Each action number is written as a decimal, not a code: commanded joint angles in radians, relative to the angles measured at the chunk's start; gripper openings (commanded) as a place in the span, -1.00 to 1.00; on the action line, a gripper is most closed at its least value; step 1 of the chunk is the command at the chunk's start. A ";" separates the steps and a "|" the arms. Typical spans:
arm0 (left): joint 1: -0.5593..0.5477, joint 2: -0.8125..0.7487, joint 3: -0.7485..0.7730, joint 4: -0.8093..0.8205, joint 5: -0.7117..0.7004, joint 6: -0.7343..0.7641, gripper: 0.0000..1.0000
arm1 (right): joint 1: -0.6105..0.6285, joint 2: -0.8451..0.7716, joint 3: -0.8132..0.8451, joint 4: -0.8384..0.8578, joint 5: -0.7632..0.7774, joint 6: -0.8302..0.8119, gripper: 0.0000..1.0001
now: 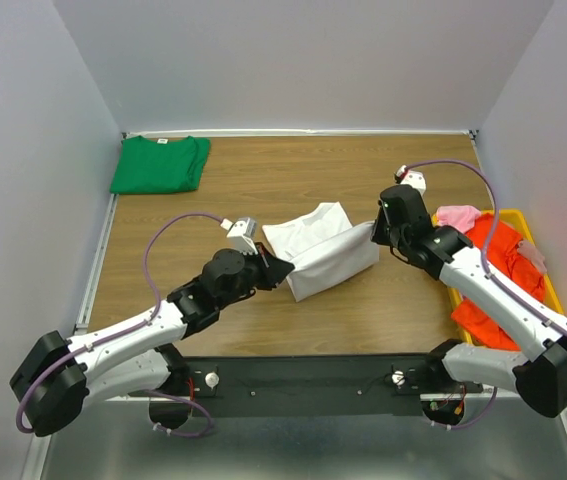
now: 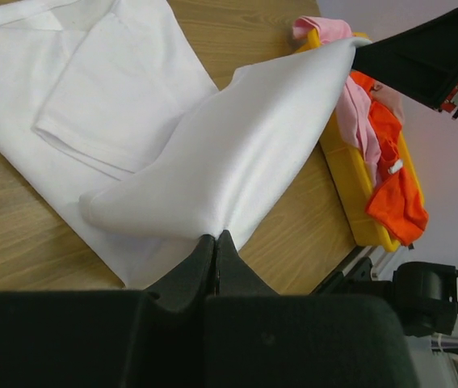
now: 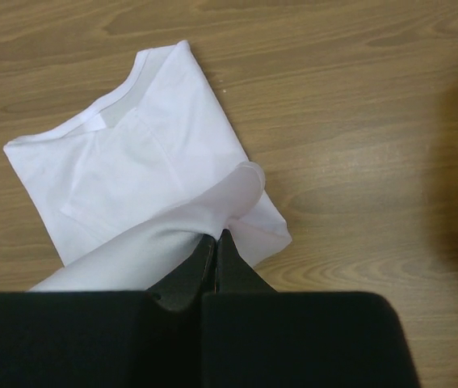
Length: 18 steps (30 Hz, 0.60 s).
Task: Fold and stack the t-shirts
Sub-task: Fold the tshirt
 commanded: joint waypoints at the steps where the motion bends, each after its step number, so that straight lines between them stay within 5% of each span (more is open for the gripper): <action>1: 0.001 -0.036 -0.026 0.041 0.072 0.007 -1.00 | -0.003 -0.064 -0.015 0.029 0.053 -0.016 -0.99; 9: -0.089 -0.110 -0.099 0.047 0.105 -0.054 -1.00 | -0.003 -0.217 -0.121 -0.013 -0.036 0.025 -0.99; 18: -0.368 -0.068 -0.150 0.110 -0.078 -0.209 -1.00 | -0.003 -0.396 -0.207 -0.134 -0.050 0.091 -0.99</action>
